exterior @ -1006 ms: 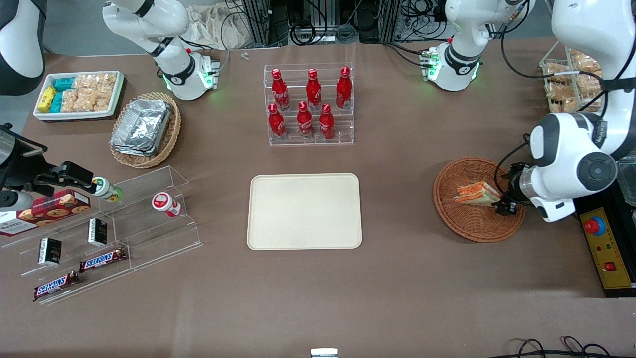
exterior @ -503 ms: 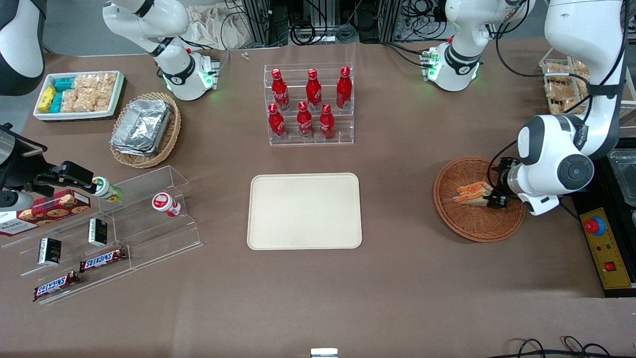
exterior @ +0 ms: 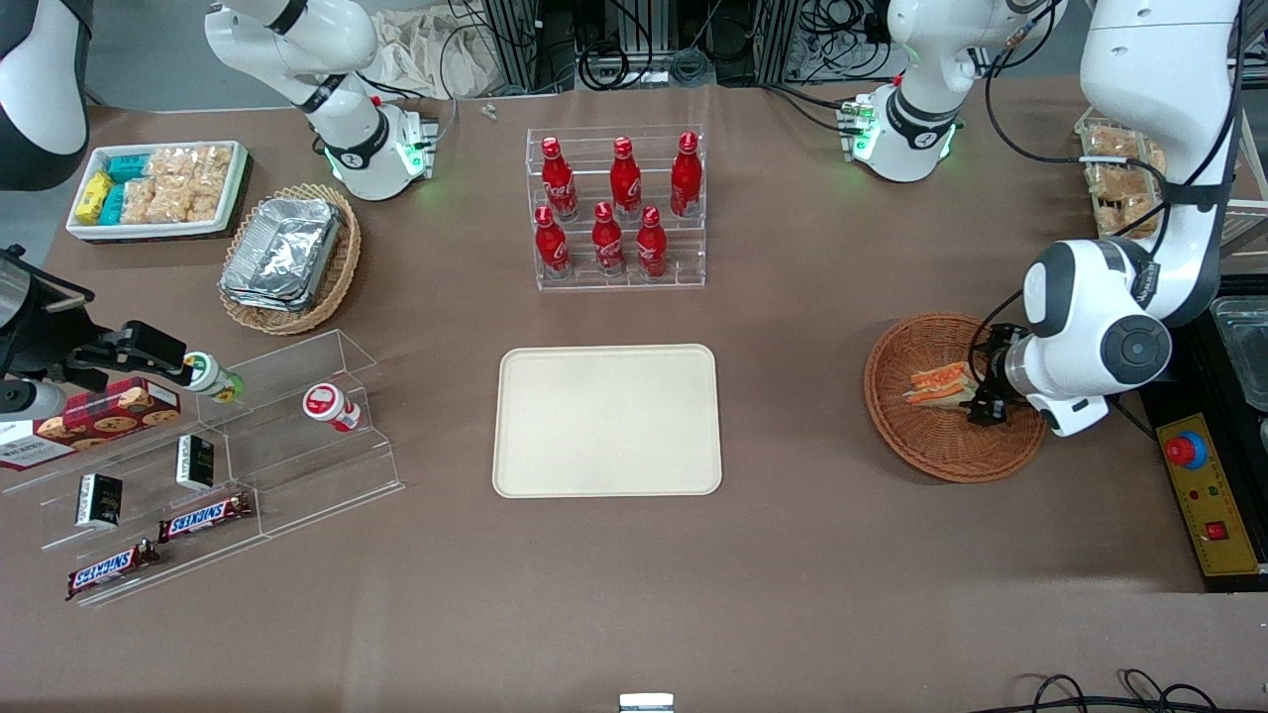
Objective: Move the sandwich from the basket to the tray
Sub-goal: 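Lower the open left gripper around the wrapped sandwich wedge, then close the left gripper on the sandwich and lift it from the basket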
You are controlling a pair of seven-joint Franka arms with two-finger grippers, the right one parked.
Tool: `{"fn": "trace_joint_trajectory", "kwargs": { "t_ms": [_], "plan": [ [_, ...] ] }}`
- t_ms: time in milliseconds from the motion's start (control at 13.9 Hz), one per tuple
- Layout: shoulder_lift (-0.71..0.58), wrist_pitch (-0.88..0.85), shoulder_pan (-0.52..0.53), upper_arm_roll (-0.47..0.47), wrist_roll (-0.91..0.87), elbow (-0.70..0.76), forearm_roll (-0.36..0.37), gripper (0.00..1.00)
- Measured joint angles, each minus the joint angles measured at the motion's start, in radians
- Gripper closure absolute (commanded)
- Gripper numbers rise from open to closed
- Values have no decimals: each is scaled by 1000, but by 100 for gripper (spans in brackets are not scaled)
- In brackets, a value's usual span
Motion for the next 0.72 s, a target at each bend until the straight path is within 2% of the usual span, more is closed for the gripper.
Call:
{"fn": "trace_joint_trajectory", "kwargs": {
  "t_ms": [144,503,575,719],
  "plan": [
    [5,0,0,-4,-3,-1,0,1],
    [11,3,-1,-5,-8,-4,0,14],
    [13,8,-1,-5,-12,-4,0,18],
    [17,16,-1,-7,-21,-4,0,37]
  ]
}}
